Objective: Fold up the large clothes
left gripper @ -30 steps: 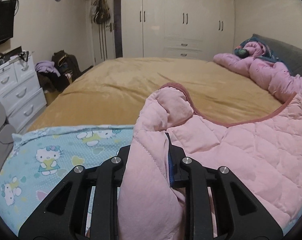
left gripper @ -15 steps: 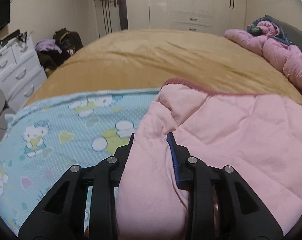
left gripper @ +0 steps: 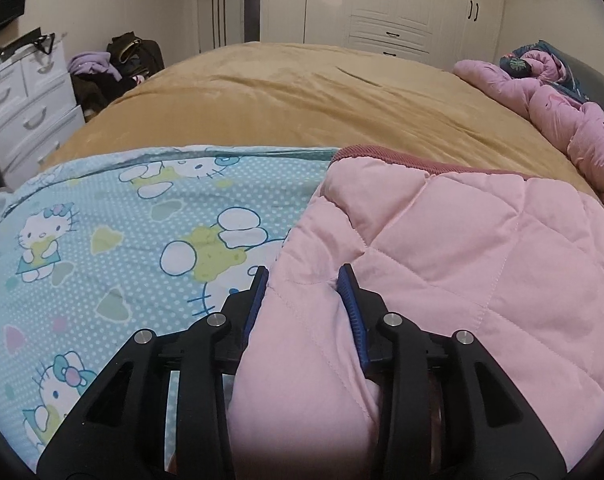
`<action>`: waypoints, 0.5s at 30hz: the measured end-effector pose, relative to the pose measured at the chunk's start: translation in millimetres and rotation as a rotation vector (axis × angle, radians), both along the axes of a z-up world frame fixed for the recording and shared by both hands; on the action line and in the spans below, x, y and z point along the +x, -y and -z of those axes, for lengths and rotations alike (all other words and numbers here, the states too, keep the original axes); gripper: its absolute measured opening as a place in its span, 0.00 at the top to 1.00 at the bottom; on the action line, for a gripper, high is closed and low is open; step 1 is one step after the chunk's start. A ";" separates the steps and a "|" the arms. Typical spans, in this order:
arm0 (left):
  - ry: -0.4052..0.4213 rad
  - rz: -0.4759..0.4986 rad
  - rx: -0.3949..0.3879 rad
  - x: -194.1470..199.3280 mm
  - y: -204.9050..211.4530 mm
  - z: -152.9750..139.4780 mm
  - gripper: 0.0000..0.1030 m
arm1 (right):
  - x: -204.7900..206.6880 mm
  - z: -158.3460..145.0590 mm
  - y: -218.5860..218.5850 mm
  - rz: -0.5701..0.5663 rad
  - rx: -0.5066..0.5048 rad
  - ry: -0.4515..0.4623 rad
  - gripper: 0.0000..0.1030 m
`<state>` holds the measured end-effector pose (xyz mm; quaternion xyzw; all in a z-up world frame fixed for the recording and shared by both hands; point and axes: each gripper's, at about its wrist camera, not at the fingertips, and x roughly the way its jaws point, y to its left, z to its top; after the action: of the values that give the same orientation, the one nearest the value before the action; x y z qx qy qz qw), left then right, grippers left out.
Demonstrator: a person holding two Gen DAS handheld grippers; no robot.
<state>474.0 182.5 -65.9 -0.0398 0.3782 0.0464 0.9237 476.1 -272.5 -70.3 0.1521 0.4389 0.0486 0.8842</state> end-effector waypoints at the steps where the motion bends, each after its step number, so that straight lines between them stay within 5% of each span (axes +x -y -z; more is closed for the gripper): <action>1: 0.001 0.000 -0.002 -0.3 -0.2 -0.2 0.72 | 0.2 0.8 0.0 0.000 0.001 -0.001 0.69; 11: -0.008 -0.019 -0.031 -0.8 -6.0 -1.7 0.64 | 2.7 1.5 3.1 -0.002 0.024 -0.015 0.68; 14: -0.012 -0.013 -0.015 -4.2 -3.8 -7.6 0.64 | 4.3 -1.6 10.2 0.006 0.065 -0.030 0.63; 15: -0.014 -0.010 -0.013 -5.8 -4.0 -10.5 0.64 | 3.2 -4.3 12.3 0.013 0.076 -0.034 0.53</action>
<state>468.2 186.5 -55.4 -0.0475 0.3848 0.0490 0.9205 479.3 -284.8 -66.0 0.1893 0.4508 0.0566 0.8705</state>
